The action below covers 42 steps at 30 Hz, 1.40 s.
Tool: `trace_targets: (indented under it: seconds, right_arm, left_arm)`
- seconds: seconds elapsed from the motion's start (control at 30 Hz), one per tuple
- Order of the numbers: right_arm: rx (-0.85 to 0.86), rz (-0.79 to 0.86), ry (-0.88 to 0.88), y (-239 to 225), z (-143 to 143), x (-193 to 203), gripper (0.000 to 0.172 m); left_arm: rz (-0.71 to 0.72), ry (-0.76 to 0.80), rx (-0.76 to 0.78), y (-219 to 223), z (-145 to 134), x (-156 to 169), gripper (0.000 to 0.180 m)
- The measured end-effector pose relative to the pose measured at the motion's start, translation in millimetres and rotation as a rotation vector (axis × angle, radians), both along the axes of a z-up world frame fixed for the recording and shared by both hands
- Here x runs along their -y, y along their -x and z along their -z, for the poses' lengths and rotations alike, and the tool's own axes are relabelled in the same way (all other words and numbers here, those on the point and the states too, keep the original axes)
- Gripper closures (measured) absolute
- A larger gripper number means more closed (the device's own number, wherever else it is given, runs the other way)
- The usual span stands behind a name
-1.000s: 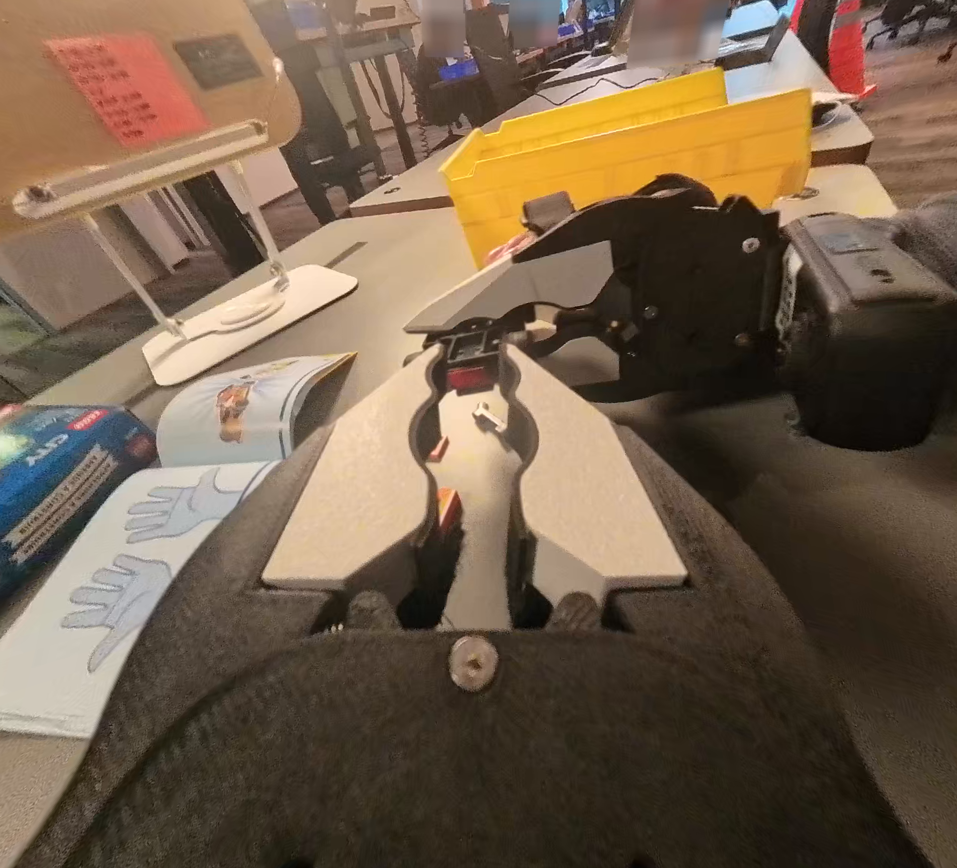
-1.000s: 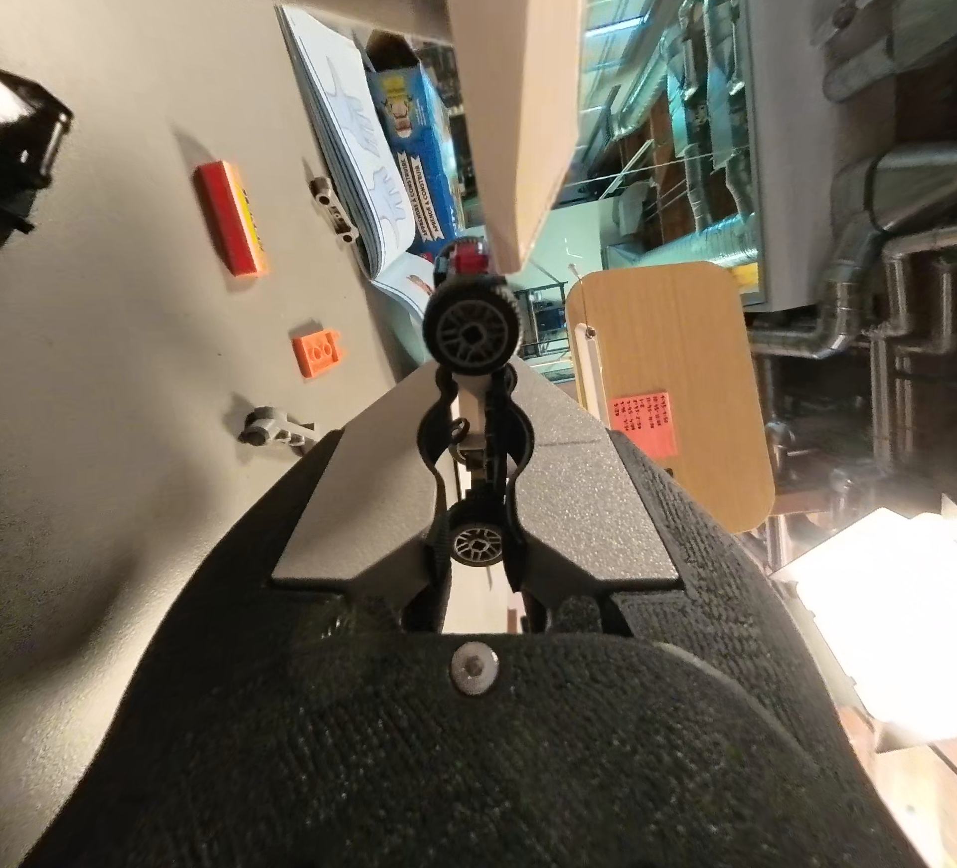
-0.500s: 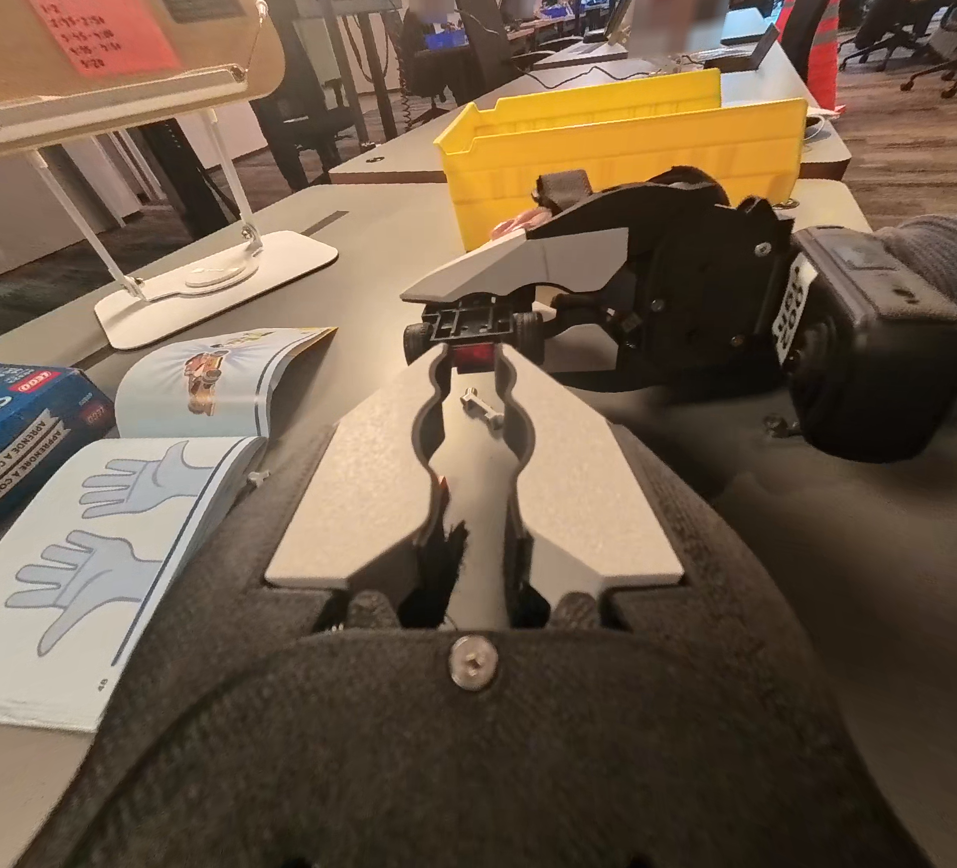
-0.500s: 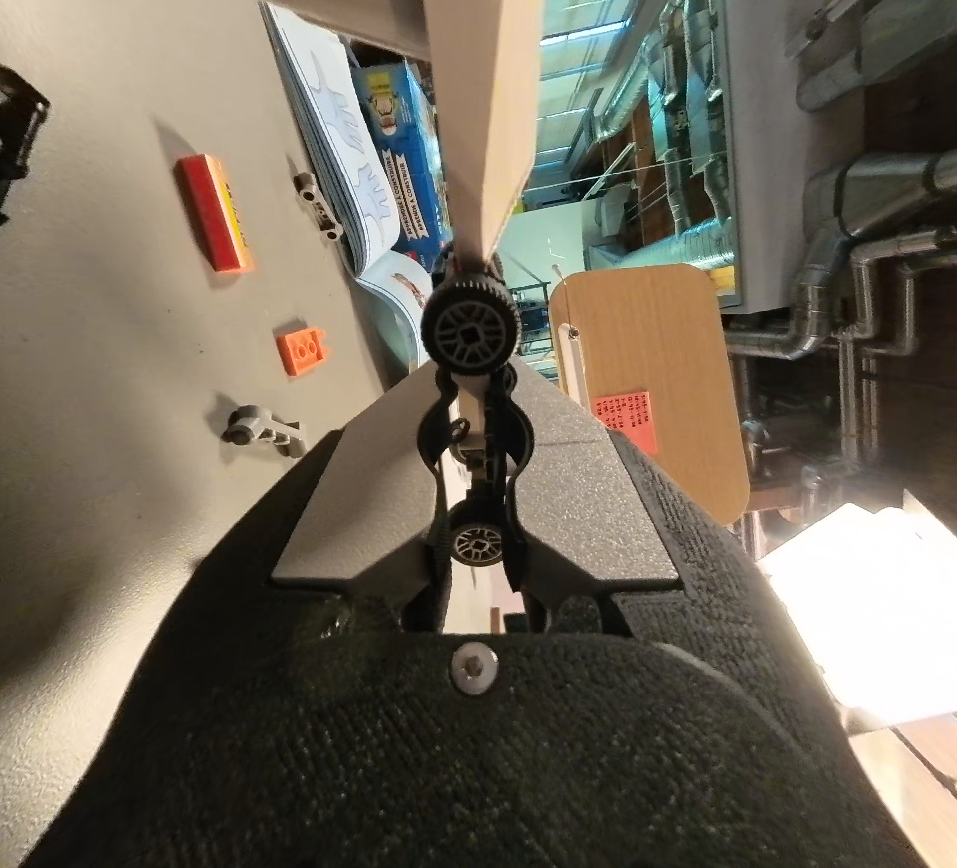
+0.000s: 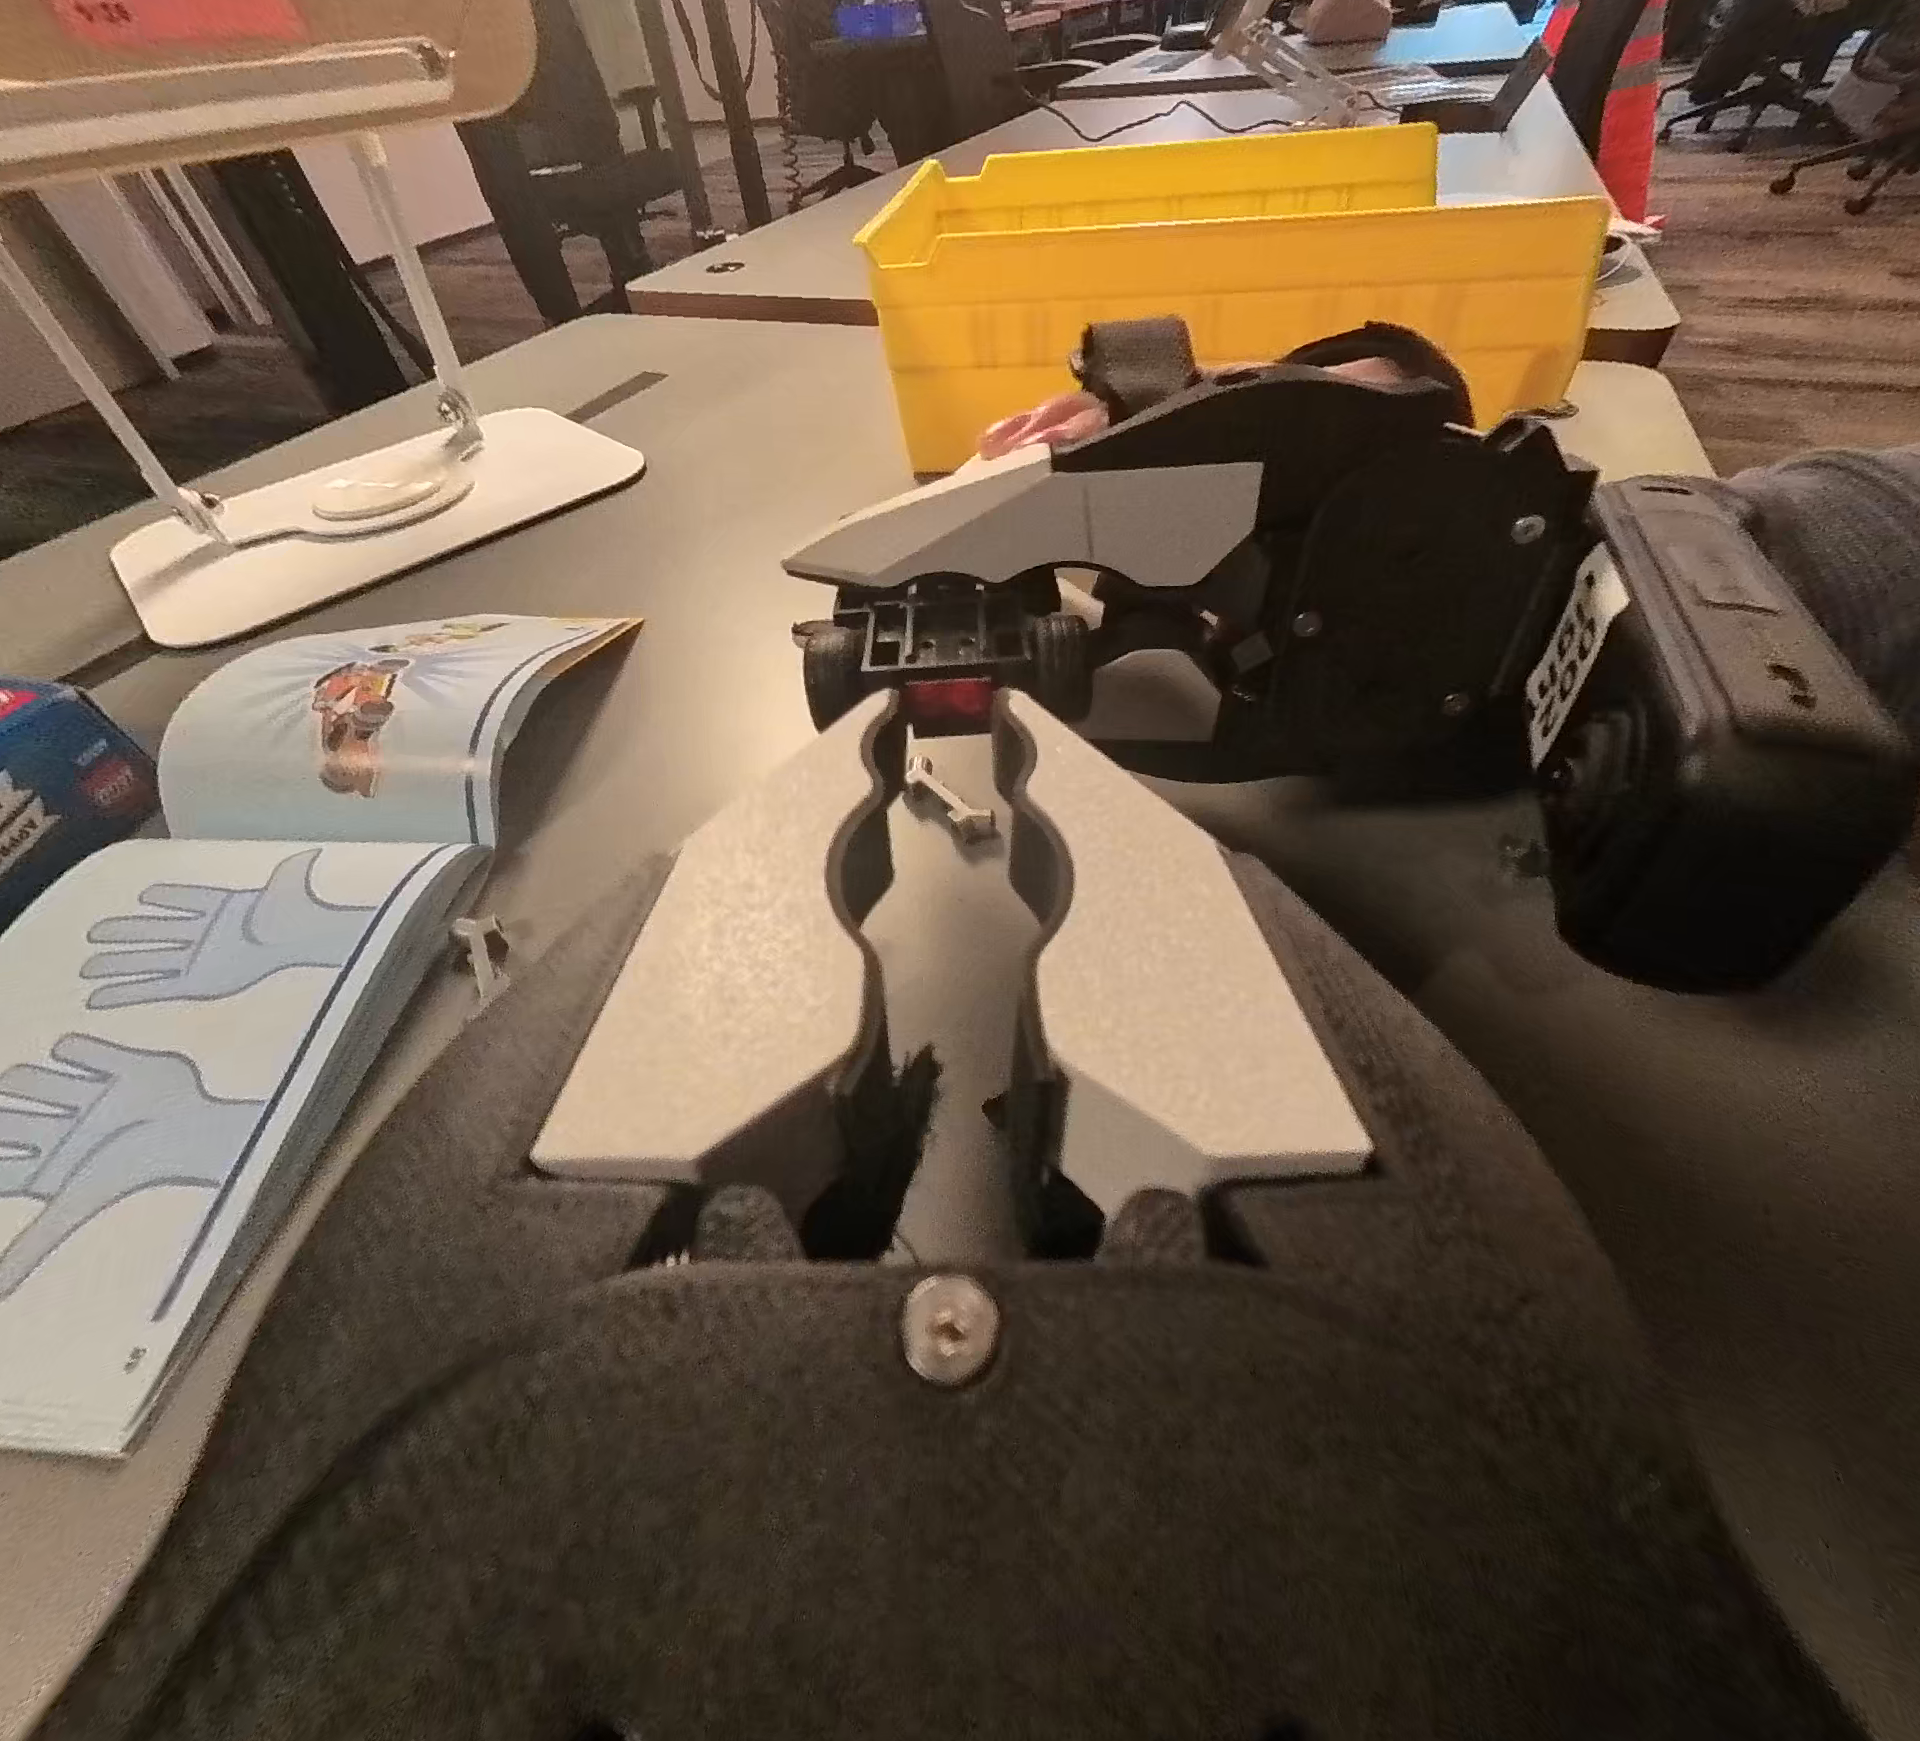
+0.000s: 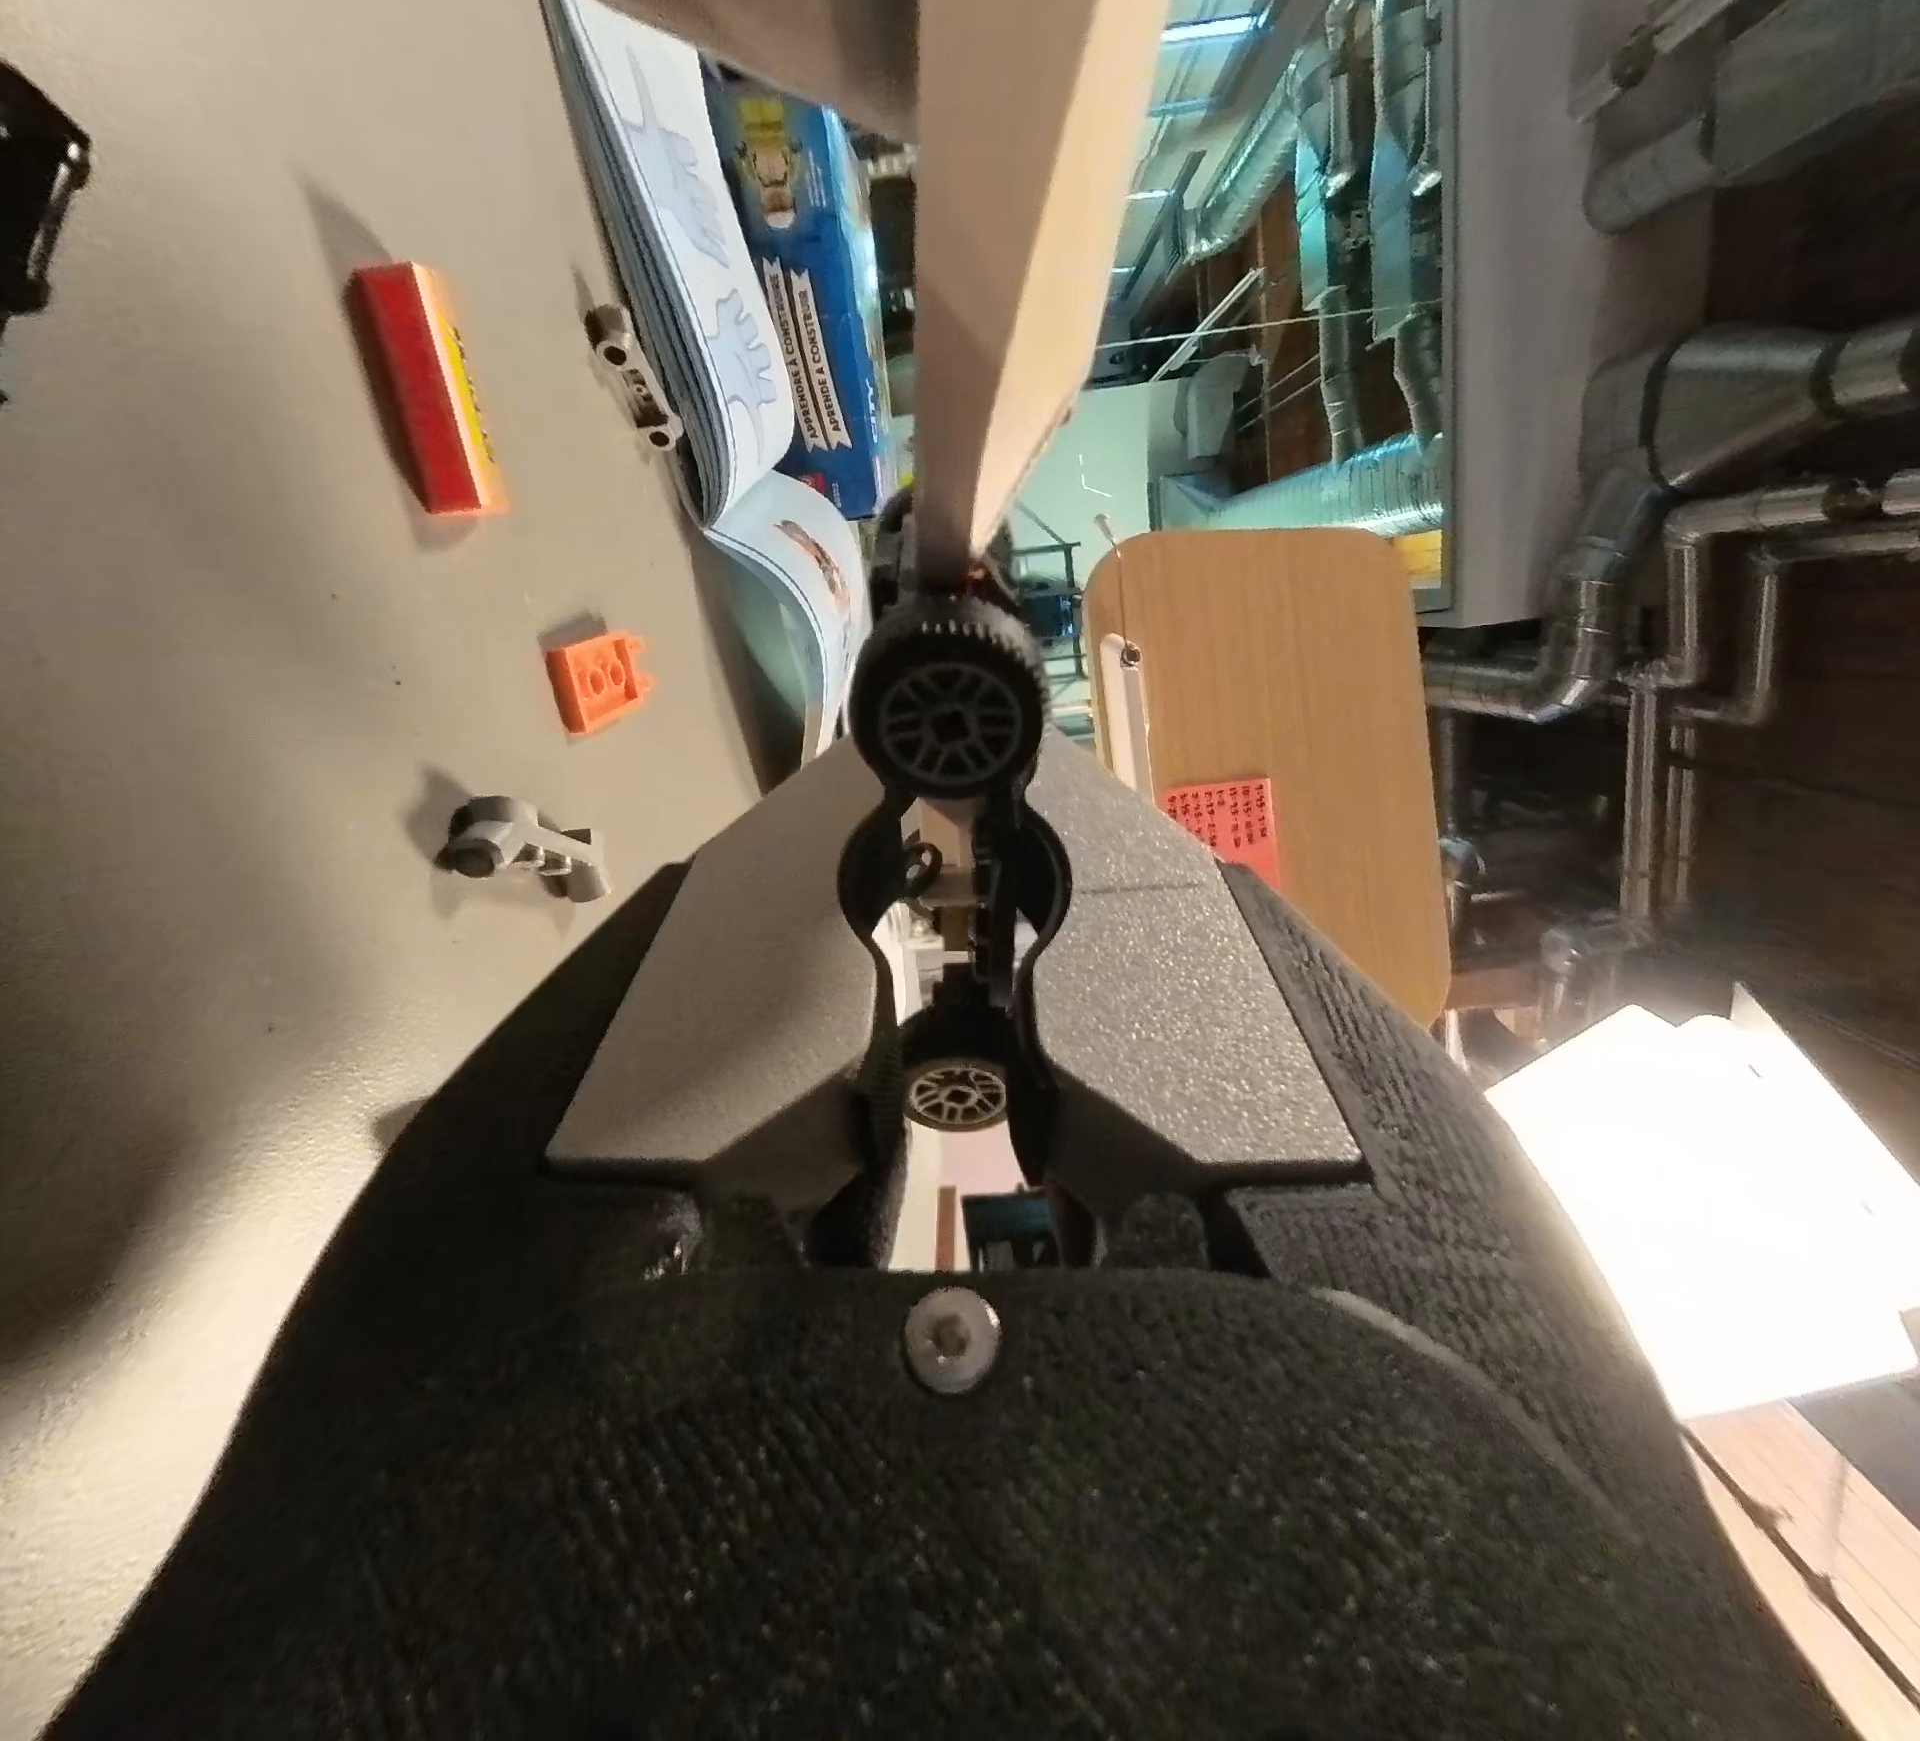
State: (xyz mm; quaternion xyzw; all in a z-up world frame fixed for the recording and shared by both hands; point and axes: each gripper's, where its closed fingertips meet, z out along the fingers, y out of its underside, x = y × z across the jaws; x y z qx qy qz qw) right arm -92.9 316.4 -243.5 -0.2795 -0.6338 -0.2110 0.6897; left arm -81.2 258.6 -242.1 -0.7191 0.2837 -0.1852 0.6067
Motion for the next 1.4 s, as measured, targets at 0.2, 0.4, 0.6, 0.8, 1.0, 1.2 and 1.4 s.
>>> trace_targets:
  seconds: [0.2, 0.4, 0.6, 0.8, 1.0, 1.2, 1.4]
  right_arm:
    - [0.012, 0.065, -0.004, -2, 0, -5, 0.161]
    - [0.004, 0.100, -0.043, -5, -5, -8, 0.160]
    - [-0.068, 0.202, 0.058, -28, -9, -36, 0.160]
    - [-0.086, 0.140, 0.122, -19, -4, -30, 0.160]
    - [-0.101, 0.055, 0.152, -11, -6, -19, 0.160]
    - [-0.089, 0.015, 0.157, -6, -4, -13, 0.160]
    - [-0.081, 0.006, 0.161, -4, -2, -12, 0.160]
  left_arm:
    - [-0.050, 0.048, -0.006, -1, 4, -4, 0.166]
    - [-0.086, 0.057, 0.006, 0, 0, -7, 0.167]
    - [-0.114, 0.079, 0.052, 19, -3, -8, 0.167]
    - [-0.185, 0.224, -0.104, 35, 34, -15, 0.166]
    - [-0.193, 0.312, -0.195, 36, 53, -14, 0.137]
    - [-0.128, 0.301, -0.149, 28, 47, -9, 0.129]
    - [-0.159, 0.405, -0.281, 37, 71, -6, 0.115]
